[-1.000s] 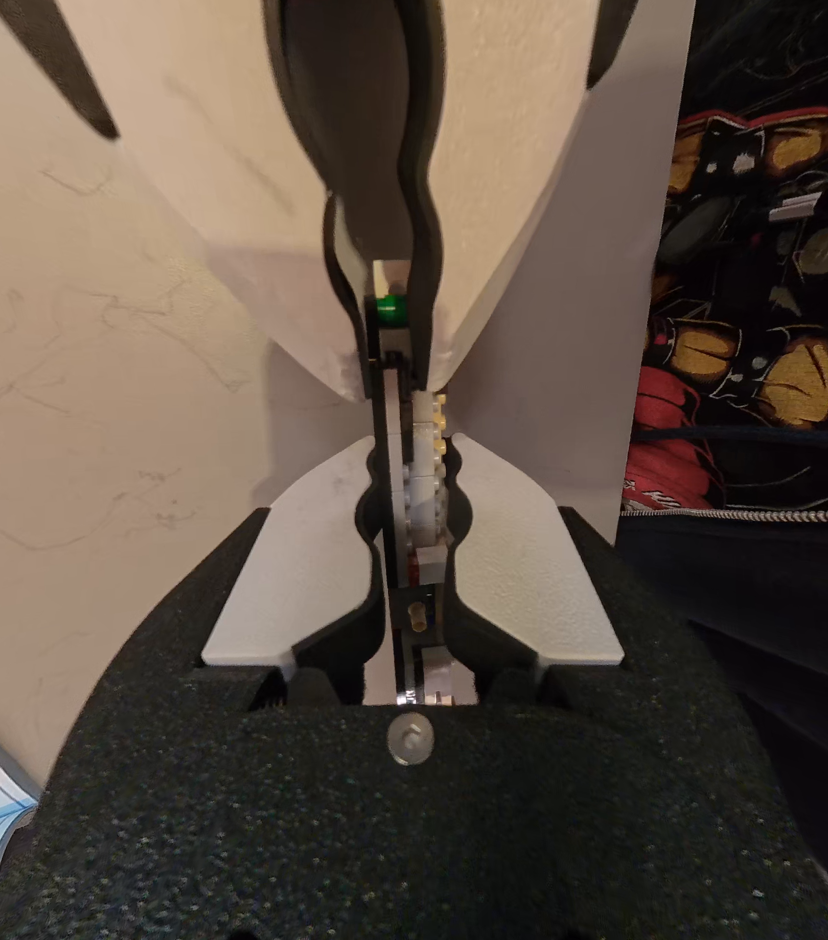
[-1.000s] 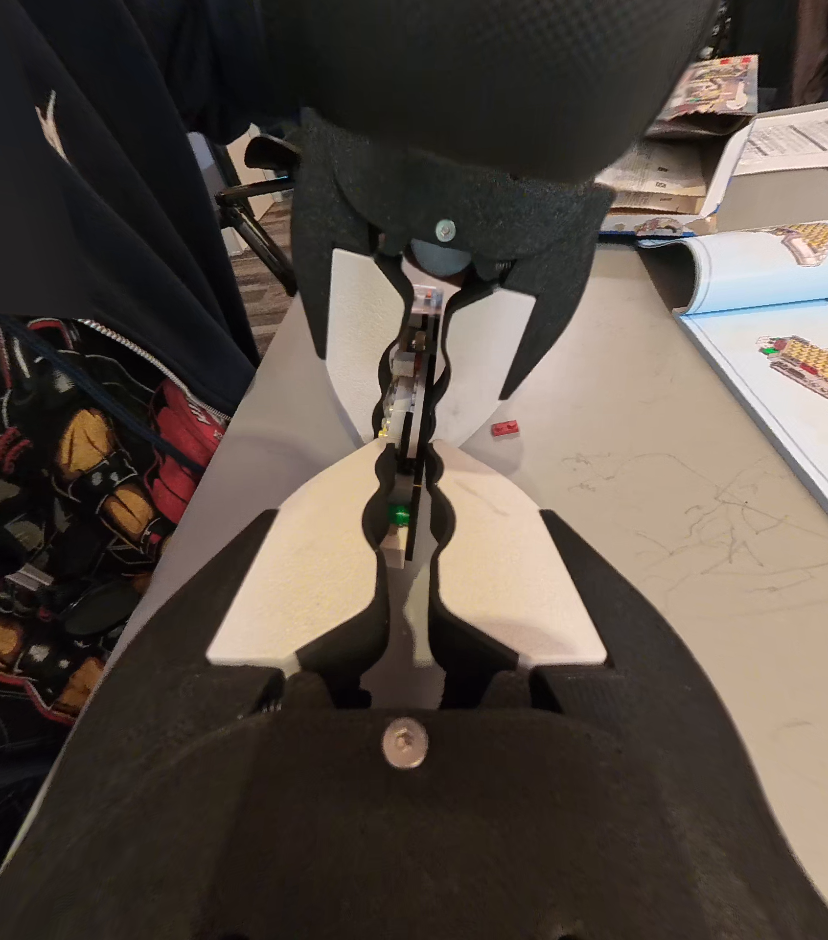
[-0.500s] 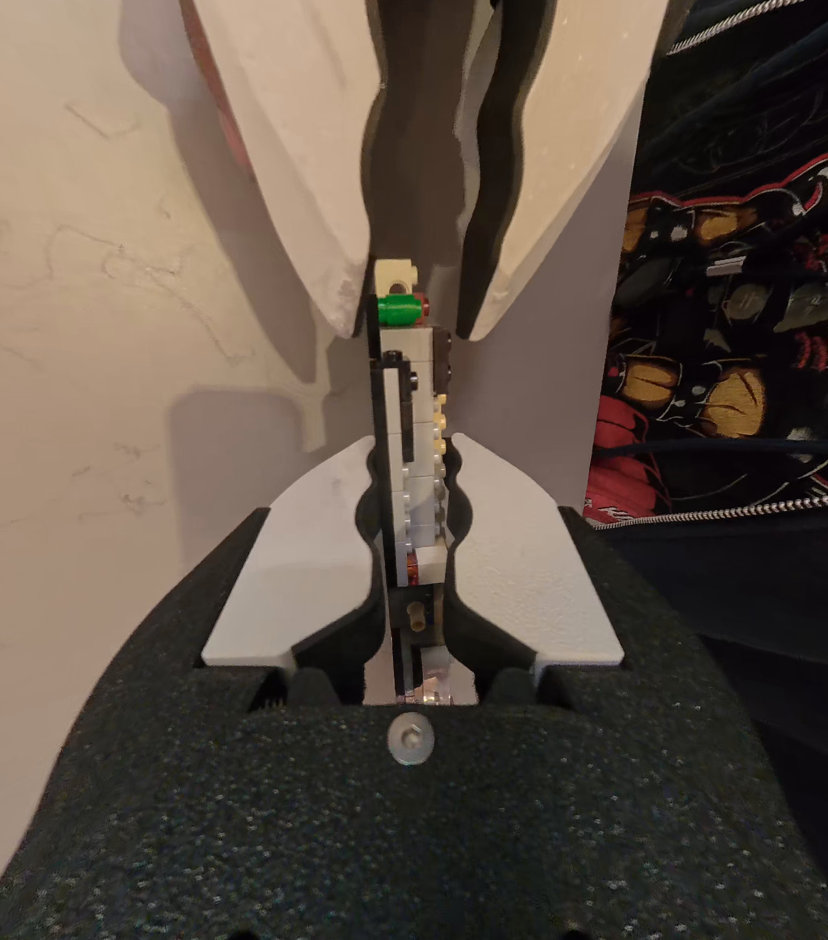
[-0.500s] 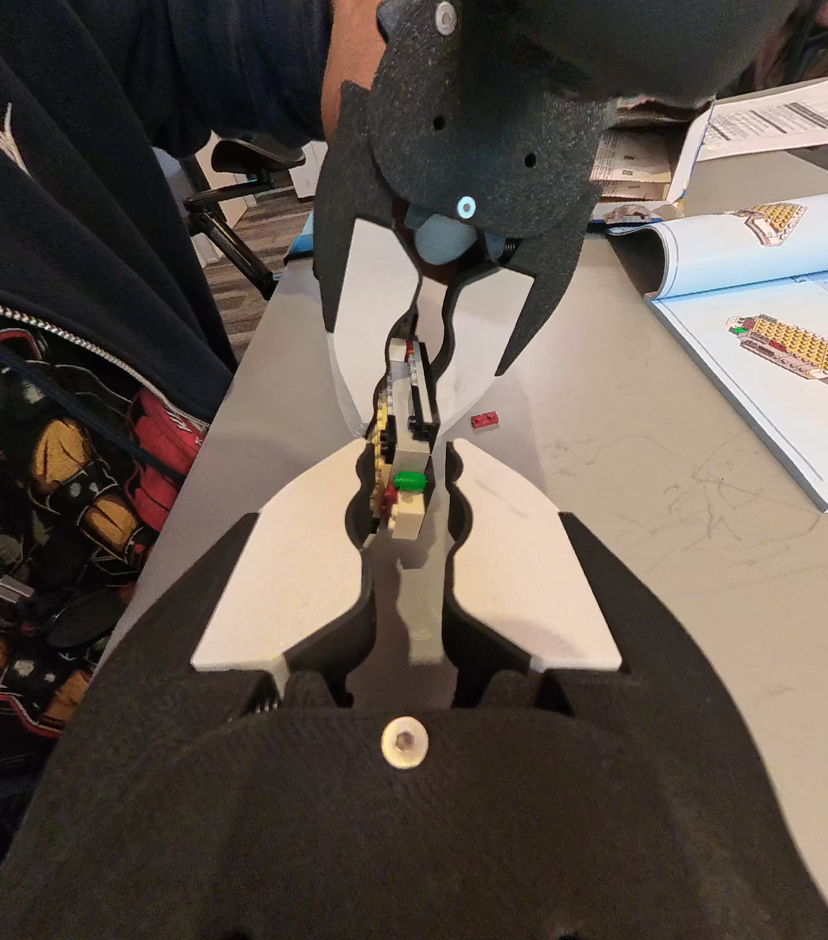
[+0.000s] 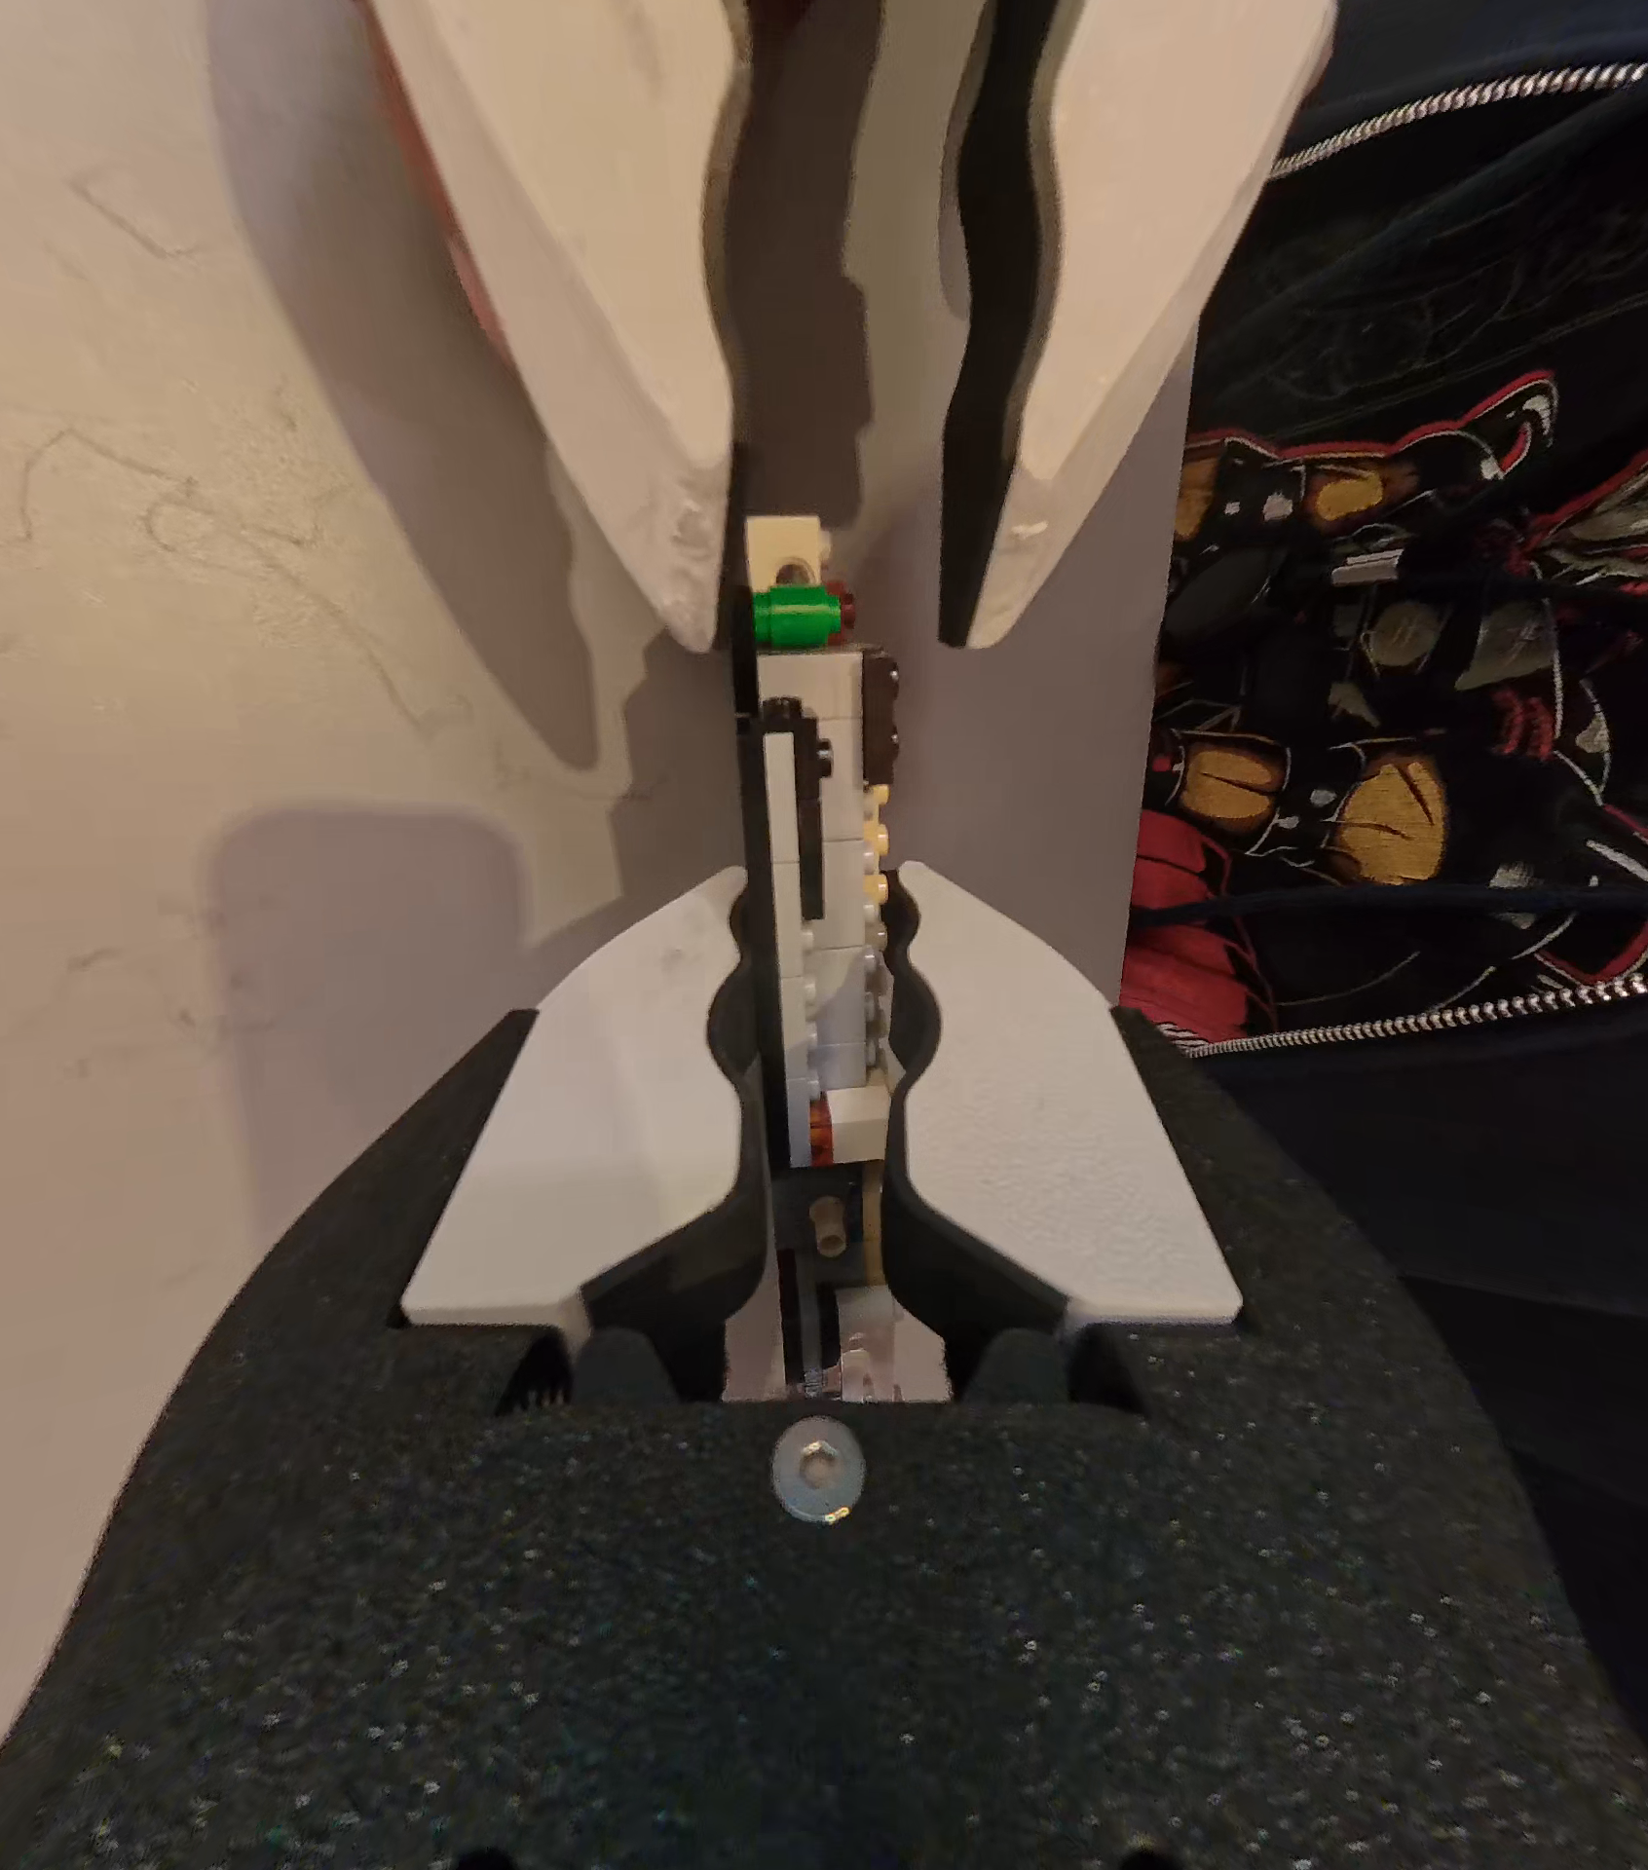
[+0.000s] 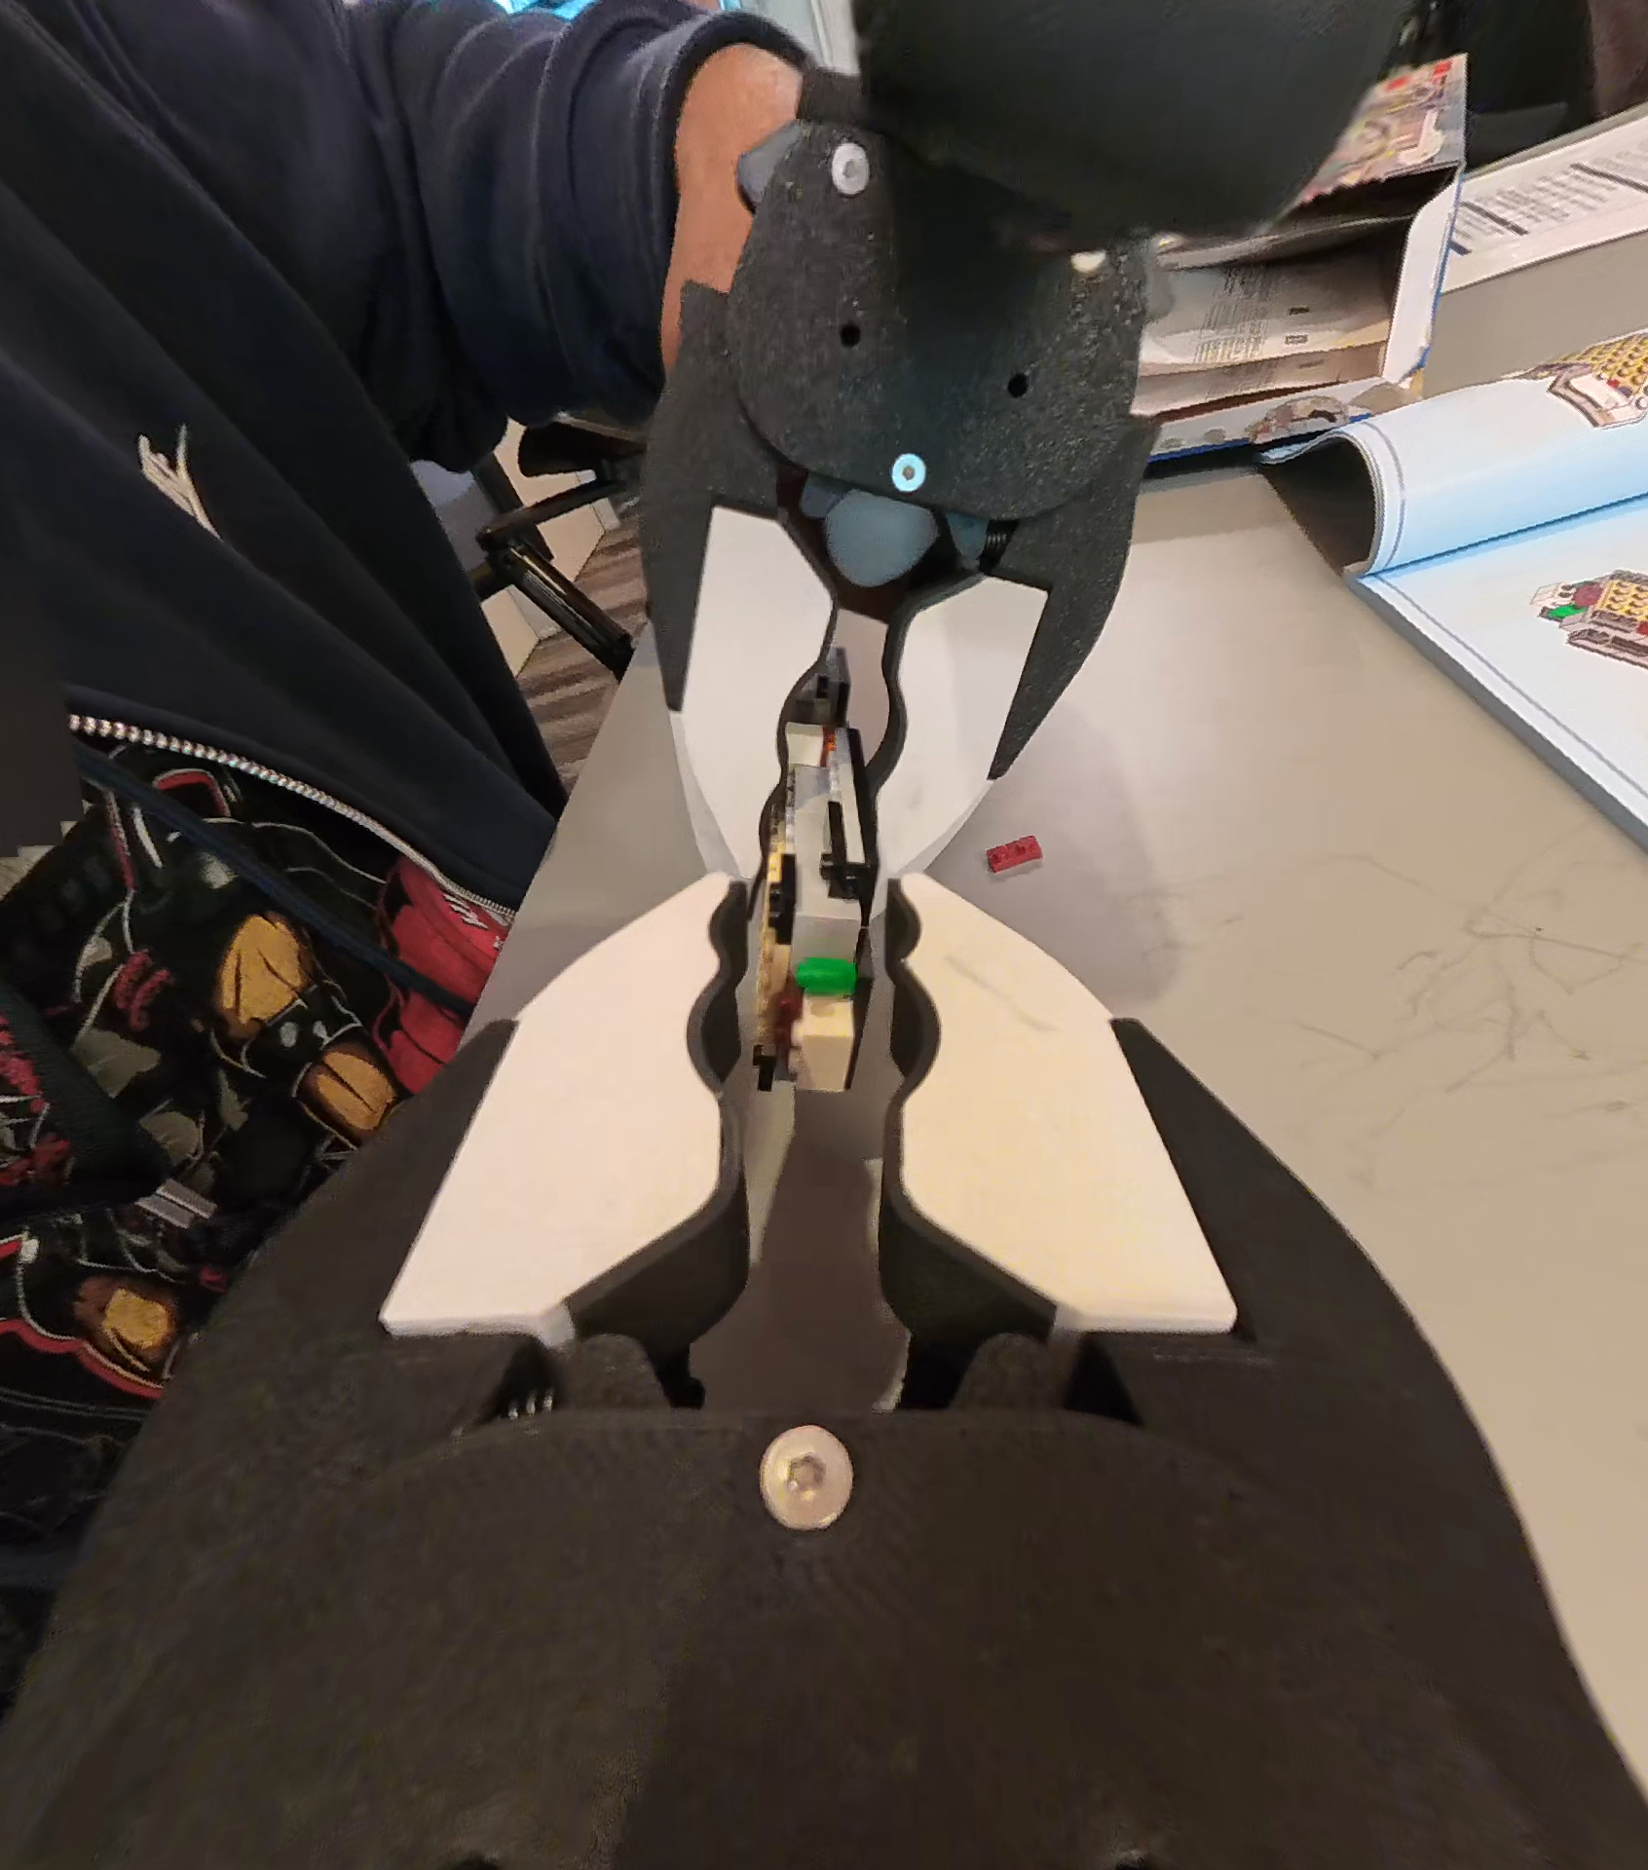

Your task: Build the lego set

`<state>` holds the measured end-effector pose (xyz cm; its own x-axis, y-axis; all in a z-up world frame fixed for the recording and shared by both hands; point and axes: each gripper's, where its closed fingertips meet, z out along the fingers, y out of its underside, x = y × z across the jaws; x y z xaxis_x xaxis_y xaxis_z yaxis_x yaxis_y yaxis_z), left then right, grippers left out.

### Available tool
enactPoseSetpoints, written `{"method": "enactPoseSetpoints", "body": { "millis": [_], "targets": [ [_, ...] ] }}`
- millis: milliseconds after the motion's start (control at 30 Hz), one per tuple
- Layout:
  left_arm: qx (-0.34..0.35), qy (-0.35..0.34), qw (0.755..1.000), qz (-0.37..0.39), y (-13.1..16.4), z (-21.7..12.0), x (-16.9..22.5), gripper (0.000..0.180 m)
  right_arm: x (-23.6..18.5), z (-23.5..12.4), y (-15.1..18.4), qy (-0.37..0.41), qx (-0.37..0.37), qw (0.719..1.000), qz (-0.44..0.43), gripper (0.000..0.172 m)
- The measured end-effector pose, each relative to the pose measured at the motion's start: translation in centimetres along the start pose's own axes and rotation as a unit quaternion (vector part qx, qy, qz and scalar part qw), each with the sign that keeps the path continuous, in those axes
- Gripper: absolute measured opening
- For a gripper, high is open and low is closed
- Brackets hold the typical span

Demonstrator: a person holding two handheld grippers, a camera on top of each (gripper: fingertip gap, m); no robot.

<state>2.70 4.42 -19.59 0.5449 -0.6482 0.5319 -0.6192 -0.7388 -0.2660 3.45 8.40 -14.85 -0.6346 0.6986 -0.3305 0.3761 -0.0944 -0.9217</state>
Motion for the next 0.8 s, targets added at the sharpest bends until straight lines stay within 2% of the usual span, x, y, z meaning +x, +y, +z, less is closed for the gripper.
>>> {"method": "enactPoseSetpoints", "body": {
  "millis": [200, 367, 800],
  "targets": [
    [-0.028, -0.048, 0.998, 0.000, 0.0, 0.2, -0.6, 0.022, 0.5, 0.5, 0.2, 0.019, -0.013, 1.000, 0.007, 0.023],
    [-0.056, -0.091, 0.994, 0.006, -0.2, 0.2, -0.9, 0.022, 0.8, 0.8, 0.1, 0.076, -0.044, 0.995, -0.055, 0.018],
    [-0.104, -0.139, 0.984, 0.040, -0.2, 0.1, -0.8, 0.021, 0.2, 1.3, 0.6, 0.090, -0.085, 0.988, -0.094, 0.011]
  ]
}}
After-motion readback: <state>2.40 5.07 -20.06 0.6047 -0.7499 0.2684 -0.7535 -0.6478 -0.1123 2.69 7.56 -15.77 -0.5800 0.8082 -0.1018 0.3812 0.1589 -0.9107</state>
